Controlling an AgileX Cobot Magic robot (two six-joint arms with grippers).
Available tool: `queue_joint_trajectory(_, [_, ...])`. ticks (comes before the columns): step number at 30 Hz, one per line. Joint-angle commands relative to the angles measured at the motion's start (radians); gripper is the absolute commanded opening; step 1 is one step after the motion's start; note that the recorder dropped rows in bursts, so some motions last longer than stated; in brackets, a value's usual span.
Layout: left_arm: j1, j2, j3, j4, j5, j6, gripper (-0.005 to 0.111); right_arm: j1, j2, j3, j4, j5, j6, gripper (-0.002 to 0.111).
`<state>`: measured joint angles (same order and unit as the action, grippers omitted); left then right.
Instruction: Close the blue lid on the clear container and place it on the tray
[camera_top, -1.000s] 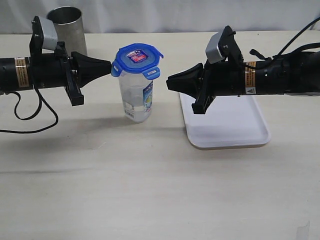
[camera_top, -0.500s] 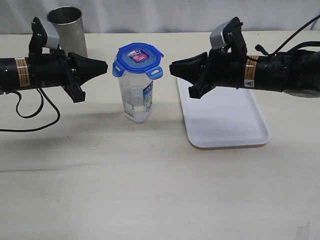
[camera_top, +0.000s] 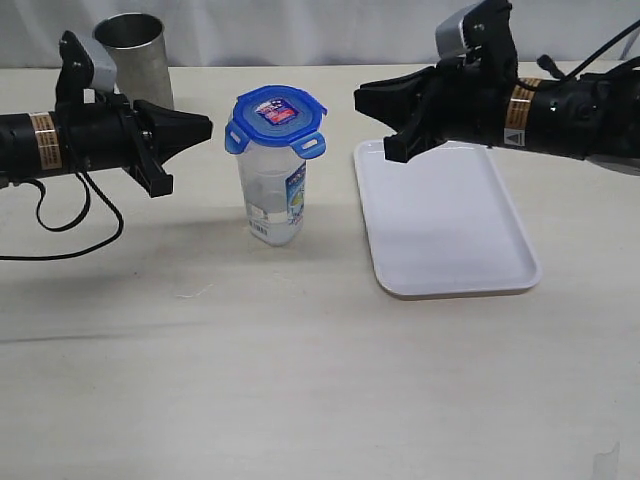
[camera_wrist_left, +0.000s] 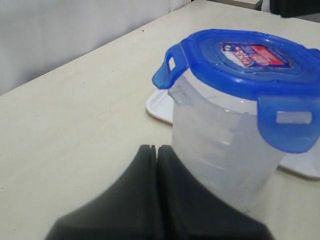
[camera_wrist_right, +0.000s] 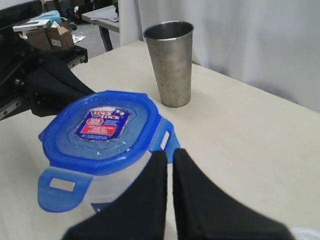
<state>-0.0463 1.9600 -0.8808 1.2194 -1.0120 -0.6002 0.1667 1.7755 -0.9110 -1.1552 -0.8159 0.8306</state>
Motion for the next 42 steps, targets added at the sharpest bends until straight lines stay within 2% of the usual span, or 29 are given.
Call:
queue_joint_trajectory(1, [0.000, -0.006, 0.000, -0.025, -0.001, -0.006, 0.000, 0.047, -0.019, -0.008, -0.007, 0.070, 0.015, 0.005])
queue_joint_trajectory(7, [0.000, -0.006, 0.000, -0.021, -0.001, -0.010, 0.000, 0.136, -0.019, -0.008, 0.068, 0.200, -0.092, 0.005])
queue_joint_trajectory(17, [0.000, -0.006, 0.000, -0.003, -0.063, -0.010, 0.000, 0.138, -0.019, -0.008, 0.071, 0.163, -0.095, 0.005])
queue_joint_trajectory(42, [0.000, -0.006, 0.000, 0.001, -0.063, -0.010, 0.000, 0.138, 0.011, -0.008, 0.131, 0.151, -0.144, 0.005])
